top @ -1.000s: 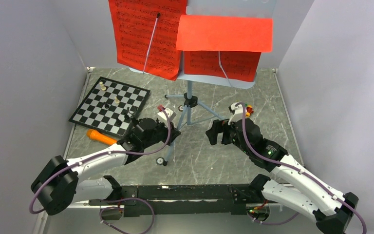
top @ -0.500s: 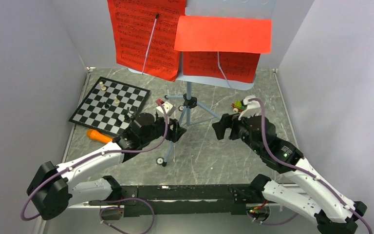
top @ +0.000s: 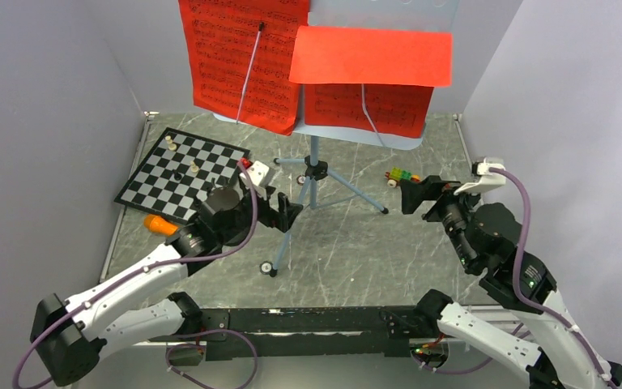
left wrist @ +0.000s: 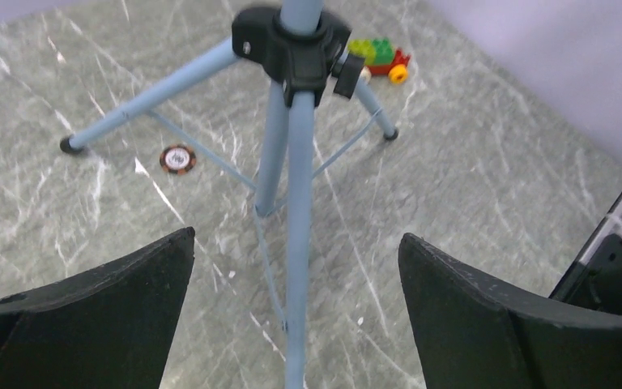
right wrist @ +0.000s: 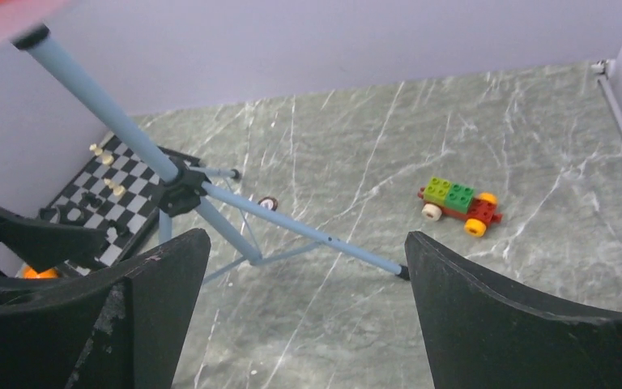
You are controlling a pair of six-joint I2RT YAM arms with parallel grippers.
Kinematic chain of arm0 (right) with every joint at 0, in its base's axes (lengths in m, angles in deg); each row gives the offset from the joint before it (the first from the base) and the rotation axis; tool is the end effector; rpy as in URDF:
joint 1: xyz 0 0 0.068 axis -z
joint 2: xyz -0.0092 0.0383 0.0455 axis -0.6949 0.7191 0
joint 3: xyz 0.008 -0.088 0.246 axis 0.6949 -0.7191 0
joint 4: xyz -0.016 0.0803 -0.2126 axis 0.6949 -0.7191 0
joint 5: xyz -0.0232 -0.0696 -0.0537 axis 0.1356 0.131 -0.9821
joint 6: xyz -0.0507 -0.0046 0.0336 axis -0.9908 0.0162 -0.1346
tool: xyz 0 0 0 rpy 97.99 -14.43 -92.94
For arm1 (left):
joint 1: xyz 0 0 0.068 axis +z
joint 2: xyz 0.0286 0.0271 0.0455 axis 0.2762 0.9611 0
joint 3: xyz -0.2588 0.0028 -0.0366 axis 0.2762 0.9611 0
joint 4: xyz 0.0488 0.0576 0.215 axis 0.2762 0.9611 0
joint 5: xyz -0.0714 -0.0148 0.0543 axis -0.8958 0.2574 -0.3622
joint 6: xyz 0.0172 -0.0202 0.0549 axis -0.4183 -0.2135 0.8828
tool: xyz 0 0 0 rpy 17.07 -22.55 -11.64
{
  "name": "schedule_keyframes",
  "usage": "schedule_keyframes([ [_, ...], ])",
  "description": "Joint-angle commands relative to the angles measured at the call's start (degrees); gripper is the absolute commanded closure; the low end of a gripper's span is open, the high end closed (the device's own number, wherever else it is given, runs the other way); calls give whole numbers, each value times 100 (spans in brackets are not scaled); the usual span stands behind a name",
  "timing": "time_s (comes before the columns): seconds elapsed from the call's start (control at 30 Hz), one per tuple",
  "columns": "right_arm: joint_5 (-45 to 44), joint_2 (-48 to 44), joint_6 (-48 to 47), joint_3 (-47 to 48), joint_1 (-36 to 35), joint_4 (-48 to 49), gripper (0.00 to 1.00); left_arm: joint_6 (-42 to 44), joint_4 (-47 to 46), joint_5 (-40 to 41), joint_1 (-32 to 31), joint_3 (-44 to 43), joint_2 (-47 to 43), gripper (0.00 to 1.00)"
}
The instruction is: Pack up the instrument practice props
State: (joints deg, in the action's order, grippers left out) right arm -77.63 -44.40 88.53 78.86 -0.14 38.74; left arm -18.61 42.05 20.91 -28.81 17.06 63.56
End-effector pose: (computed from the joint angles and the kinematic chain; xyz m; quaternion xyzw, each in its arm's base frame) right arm 0.0698 0.0330 0.3902 0.0393 0.7419 0.1596 0.6500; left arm 0.1505 -0.1472 0.3014 0.1919 0.7498 -0.2996 0.5578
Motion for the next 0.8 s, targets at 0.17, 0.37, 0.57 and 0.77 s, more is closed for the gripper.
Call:
schedule_keyframes([
  [0.17,367,212,-822,748,13,1275,4,50,-1616,-1549,17,89,-1131,4],
  [0.37,906,368,-1251,953,14,2103,4,68,-1514,-2128,19,-773,-994,11],
  [0.57,922,430,-1581,1247,13,2286,4,70,-1593,-2276,17,-1267,-810,12],
  [0.77,1231,439,-1860,1226,13,2895,7,-193,-1905,-2471,17,-1903,-341,15],
])
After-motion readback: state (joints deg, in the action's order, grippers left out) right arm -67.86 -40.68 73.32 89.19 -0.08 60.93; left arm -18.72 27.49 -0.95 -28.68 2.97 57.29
